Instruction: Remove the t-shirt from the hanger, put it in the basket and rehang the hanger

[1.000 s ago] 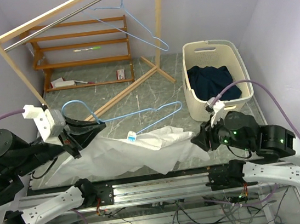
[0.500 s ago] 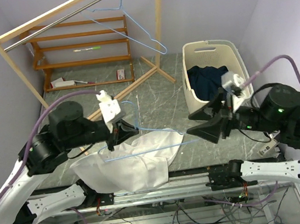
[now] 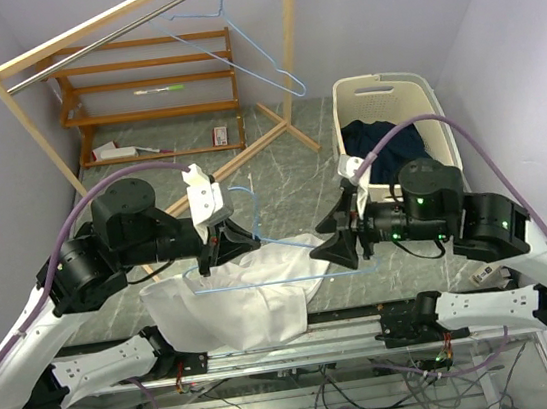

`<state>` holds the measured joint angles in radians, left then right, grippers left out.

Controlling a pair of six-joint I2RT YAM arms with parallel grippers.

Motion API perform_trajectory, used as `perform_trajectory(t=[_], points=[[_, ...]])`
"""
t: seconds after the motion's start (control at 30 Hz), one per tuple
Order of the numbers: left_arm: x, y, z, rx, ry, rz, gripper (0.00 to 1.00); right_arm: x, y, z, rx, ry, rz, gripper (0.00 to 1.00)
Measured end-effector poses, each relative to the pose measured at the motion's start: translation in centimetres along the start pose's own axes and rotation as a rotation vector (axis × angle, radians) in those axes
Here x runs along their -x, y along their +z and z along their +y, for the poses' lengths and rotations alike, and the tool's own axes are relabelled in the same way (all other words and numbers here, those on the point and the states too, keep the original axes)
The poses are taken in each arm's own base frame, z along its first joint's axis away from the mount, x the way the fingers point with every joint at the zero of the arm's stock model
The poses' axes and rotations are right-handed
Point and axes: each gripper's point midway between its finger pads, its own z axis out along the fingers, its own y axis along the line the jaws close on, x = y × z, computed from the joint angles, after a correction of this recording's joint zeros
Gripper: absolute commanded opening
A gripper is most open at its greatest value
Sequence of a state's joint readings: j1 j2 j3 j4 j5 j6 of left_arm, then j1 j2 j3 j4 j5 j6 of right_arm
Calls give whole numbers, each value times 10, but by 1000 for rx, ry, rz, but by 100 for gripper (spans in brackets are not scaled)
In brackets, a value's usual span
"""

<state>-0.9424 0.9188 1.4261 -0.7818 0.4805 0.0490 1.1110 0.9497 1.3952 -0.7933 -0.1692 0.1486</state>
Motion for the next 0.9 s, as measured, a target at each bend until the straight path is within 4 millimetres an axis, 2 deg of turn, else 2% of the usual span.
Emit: perform_trajectory(t=[0.07,0.13,0.2,0.23,0.33,0.43,0.47,0.5,0.6,0.67,0.73,0.9], points=[[2,-1,0,1,4,-7,7,-1,-7,1,3,-2,-14,42],[3,-1,-1,1,6,-12,7,-3,-14,3,9,-4,-25,27],[3,-2,-1,1,7,-15,7,-8,-18,4,13,0,-25,16],[4,-1,0,1,8,-17,7,-11,-19,5,15,5,-20,12],[6,-1,0,2,12,-26,7,-21,-19,5,20,18,3,11],[7,-1,0,2,12,-29,7,-27,-17,6,25,26,20,0],[7,-1,0,2,12,-29,7,-28,-16,6,26,26,24,0],[7,-1,0,3,11,-29,10,-28,-16,6,27,28,26,0],[7,-1,2,11,11,-29,36,-27,-17,3,8,38,19,0],[8,-1,6,39,9,-32,42,-26,-19,-3,-33,52,16,0],[8,-2,13,79,7,-39,62,-27,-23,-10,-85,66,19,0],[-2,-15,32,226,-17,-38,65,-22,-44,-24,-195,102,20,0]])
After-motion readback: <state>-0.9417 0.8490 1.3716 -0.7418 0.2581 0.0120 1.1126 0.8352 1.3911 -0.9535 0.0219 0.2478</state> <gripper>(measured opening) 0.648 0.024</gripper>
